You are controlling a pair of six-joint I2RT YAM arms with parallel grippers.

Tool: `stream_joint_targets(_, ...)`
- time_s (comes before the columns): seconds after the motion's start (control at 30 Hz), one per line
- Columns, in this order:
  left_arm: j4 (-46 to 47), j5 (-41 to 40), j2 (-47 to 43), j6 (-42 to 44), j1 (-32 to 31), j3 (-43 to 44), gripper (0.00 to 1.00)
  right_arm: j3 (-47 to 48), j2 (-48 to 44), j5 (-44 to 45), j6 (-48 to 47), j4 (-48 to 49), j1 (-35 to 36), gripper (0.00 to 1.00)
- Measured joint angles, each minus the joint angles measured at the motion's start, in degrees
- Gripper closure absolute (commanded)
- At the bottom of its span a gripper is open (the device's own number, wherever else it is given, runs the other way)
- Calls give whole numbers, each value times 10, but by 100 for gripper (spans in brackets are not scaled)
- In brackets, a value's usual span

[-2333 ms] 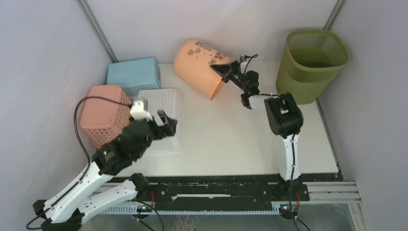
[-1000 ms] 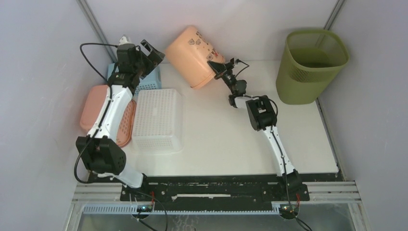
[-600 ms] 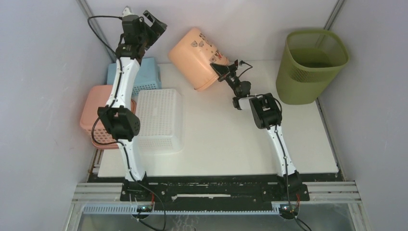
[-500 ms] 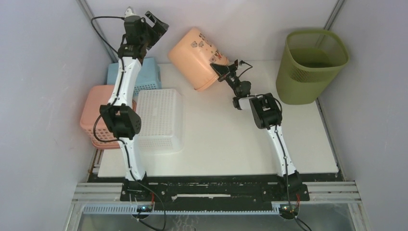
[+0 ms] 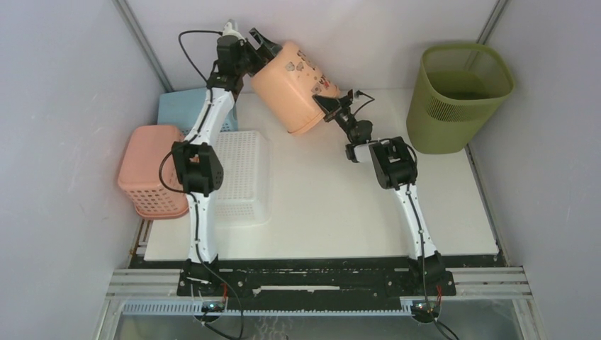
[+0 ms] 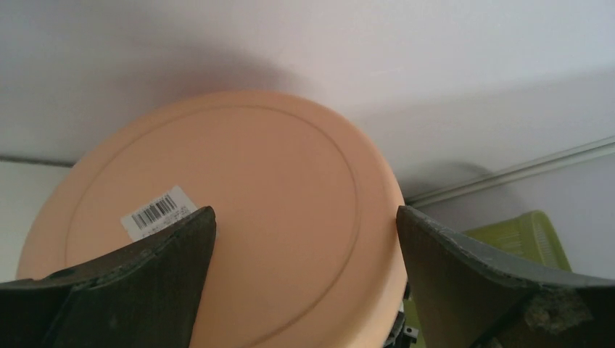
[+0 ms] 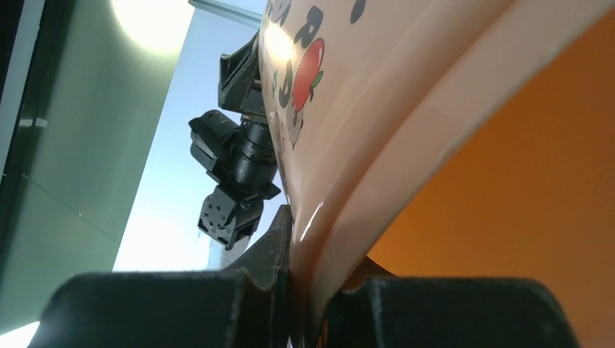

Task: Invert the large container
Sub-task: Turn the container upside down at the center of the board.

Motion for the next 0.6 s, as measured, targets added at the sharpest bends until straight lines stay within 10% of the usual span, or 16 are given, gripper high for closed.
stream_joint_targets(0.6, 45, 7, 7, 17, -48, -15, 4, -218, -47, -53, -42, -30, -70, 4)
